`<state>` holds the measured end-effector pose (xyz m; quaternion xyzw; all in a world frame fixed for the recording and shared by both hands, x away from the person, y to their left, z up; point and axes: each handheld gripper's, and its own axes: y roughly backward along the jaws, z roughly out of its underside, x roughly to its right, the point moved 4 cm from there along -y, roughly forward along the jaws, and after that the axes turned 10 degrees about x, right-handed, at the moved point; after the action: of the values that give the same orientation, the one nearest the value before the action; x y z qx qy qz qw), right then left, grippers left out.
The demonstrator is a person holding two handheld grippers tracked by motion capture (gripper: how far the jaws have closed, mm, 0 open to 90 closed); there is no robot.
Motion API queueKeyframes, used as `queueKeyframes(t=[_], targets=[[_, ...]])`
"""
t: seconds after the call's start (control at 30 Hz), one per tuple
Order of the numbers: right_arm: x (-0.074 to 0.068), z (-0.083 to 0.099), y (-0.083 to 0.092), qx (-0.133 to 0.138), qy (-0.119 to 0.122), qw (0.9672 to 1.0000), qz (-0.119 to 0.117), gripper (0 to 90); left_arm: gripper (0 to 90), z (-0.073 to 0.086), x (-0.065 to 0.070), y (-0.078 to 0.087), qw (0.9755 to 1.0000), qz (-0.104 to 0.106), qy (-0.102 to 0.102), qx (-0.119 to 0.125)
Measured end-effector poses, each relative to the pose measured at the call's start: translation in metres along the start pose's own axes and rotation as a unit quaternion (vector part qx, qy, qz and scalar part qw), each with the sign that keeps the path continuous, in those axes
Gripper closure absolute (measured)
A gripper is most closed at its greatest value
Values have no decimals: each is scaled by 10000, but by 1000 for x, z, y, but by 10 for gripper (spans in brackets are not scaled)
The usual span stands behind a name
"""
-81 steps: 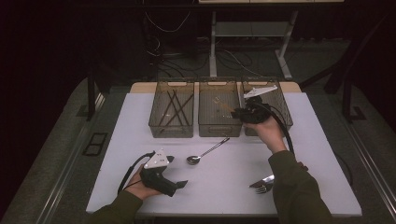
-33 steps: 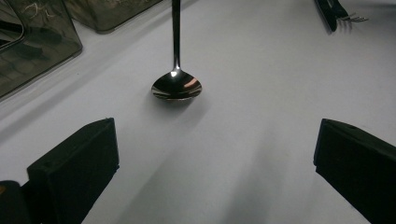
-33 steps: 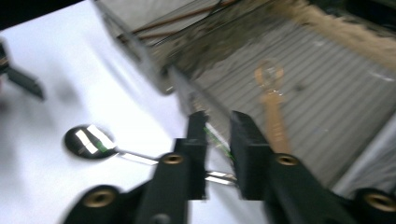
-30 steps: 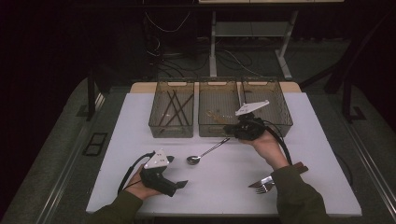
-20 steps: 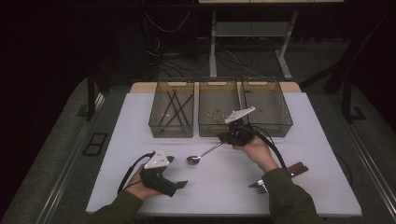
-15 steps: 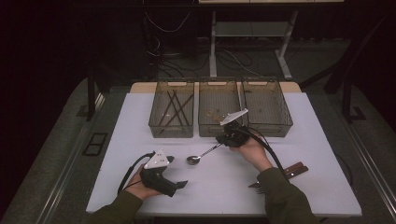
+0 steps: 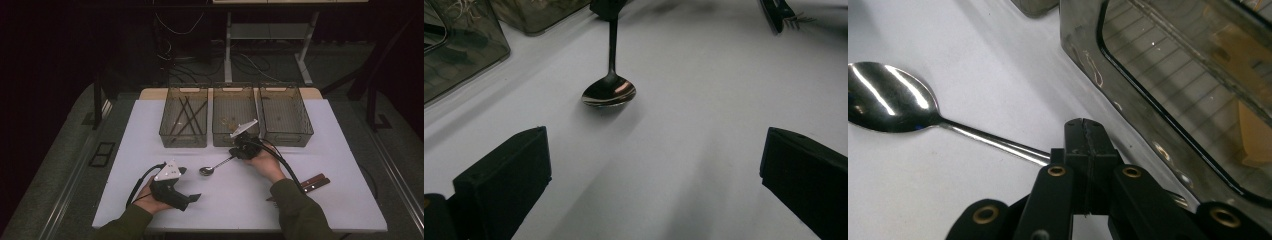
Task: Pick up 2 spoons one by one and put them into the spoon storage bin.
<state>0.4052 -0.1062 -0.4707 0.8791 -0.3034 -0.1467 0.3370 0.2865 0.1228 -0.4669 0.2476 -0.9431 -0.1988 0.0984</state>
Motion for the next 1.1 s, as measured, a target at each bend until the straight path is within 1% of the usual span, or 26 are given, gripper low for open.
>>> queueKeyframes(t=[0.07,0.17,0.23,0.27,0.3,0.37,0.4,0.53,0.6,0.73,0.77,0.8,0.83,0.87,0.9,0.93,1.0,1.03,1.1], targets=[[0,0,0,-22,-11,10000,48,900,0,0,0,0,10000,-3,-1,-8],[0,0,0,-42,-22,10000,38,900,0,0,0,0,10000,-4,4,12],[0,1,2,-80,13,10000,-6,900,0,0,0,0,10000,-1,5,2],[-1,1,3,-99,-2,9999,13,900,0,0,0,0,10000,1,8,1],[-2,2,4,-139,37,9999,-31,900,0,0,0,0,10000,3,5,2],[-5,3,6,-176,78,9998,3,900,0,0,0,0,10000,6,0,1],[-6,4,7,-216,144,9997,-40,900,0,0,0,0,10000,3,0,0],[-12,9,12,-275,240,9993,-94,900,0,0,0,0,10000,-4,8,8],[-15,12,15,-301,239,9992,-132,900,0,0,0,0,10000,-5,1,-10],[-19,16,21,-255,230,9991,-237,898,0,0,0,0,10000,4,21,-13],[-18,16,22,-234,228,9992,-210,837,0,0,-1,0,10000,3,21,-16],[-18,16,24,-130,168,9996,-189,782,0,0,-1,-1,10000,6,23,3],[-16,16,28,-7,122,9997,-216,751,0,0,-1,0,10000,12,27,-10],[-15,15,34,119,35,9996,-256,679,0,0,-1,-1,10000,9,27,-15],[-14,15,41,328,10,9991,-261,588,0,1,-1,-1,10000,-14,47,-27],[-12,16,49,526,-44,9983,-241,534,0,1,-1,-1,10000,-18,58,-36],[-9,22,64,742,-192,9968,-225,435,0,1,-2,-2,9999,-53,98,-83],[-6,26,71,830,-242,9961,-177,381,0,0,-3,-2,9999,-68,112,-88],[-2,36,85,979,-364,9945,-121,319,0,-1,-4,-2,9998,-133,102,-84]])
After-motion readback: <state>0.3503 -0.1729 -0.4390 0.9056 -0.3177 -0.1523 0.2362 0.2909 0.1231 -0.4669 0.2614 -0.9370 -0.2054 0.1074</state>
